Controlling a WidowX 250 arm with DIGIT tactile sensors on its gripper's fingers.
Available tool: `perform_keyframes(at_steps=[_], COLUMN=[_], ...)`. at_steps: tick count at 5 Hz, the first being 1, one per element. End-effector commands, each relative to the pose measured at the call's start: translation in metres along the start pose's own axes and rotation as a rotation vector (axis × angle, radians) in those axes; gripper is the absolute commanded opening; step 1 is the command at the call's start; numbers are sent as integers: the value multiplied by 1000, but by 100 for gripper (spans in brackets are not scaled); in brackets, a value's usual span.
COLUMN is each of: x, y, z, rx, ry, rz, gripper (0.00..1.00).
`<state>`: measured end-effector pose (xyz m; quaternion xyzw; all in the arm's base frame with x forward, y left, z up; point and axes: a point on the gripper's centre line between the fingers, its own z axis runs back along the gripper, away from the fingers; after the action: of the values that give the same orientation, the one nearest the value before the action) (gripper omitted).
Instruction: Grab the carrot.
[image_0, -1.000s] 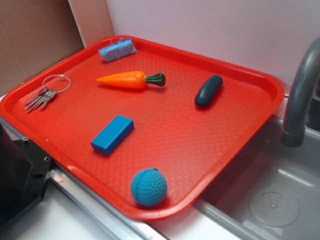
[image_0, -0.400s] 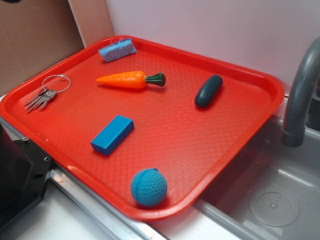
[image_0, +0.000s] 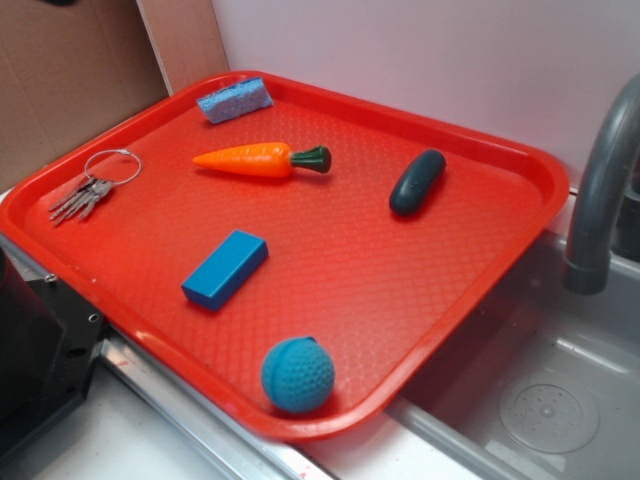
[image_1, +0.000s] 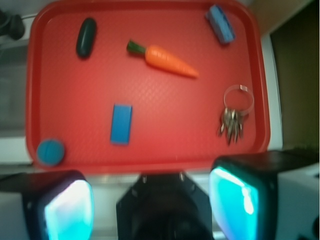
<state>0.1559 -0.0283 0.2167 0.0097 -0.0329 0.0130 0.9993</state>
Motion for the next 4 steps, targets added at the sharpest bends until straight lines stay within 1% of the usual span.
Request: perform_keyframes(at_steps=[1,2,3,4], x=[98,107,86,79], y=[-4,19,32,44], z=[-16,-51,-86,-123], rx=[69,36,66,52], ry=[-71,-85,-51,27], rz=[-206,-454,-711,-876], gripper=[100,100,100,100])
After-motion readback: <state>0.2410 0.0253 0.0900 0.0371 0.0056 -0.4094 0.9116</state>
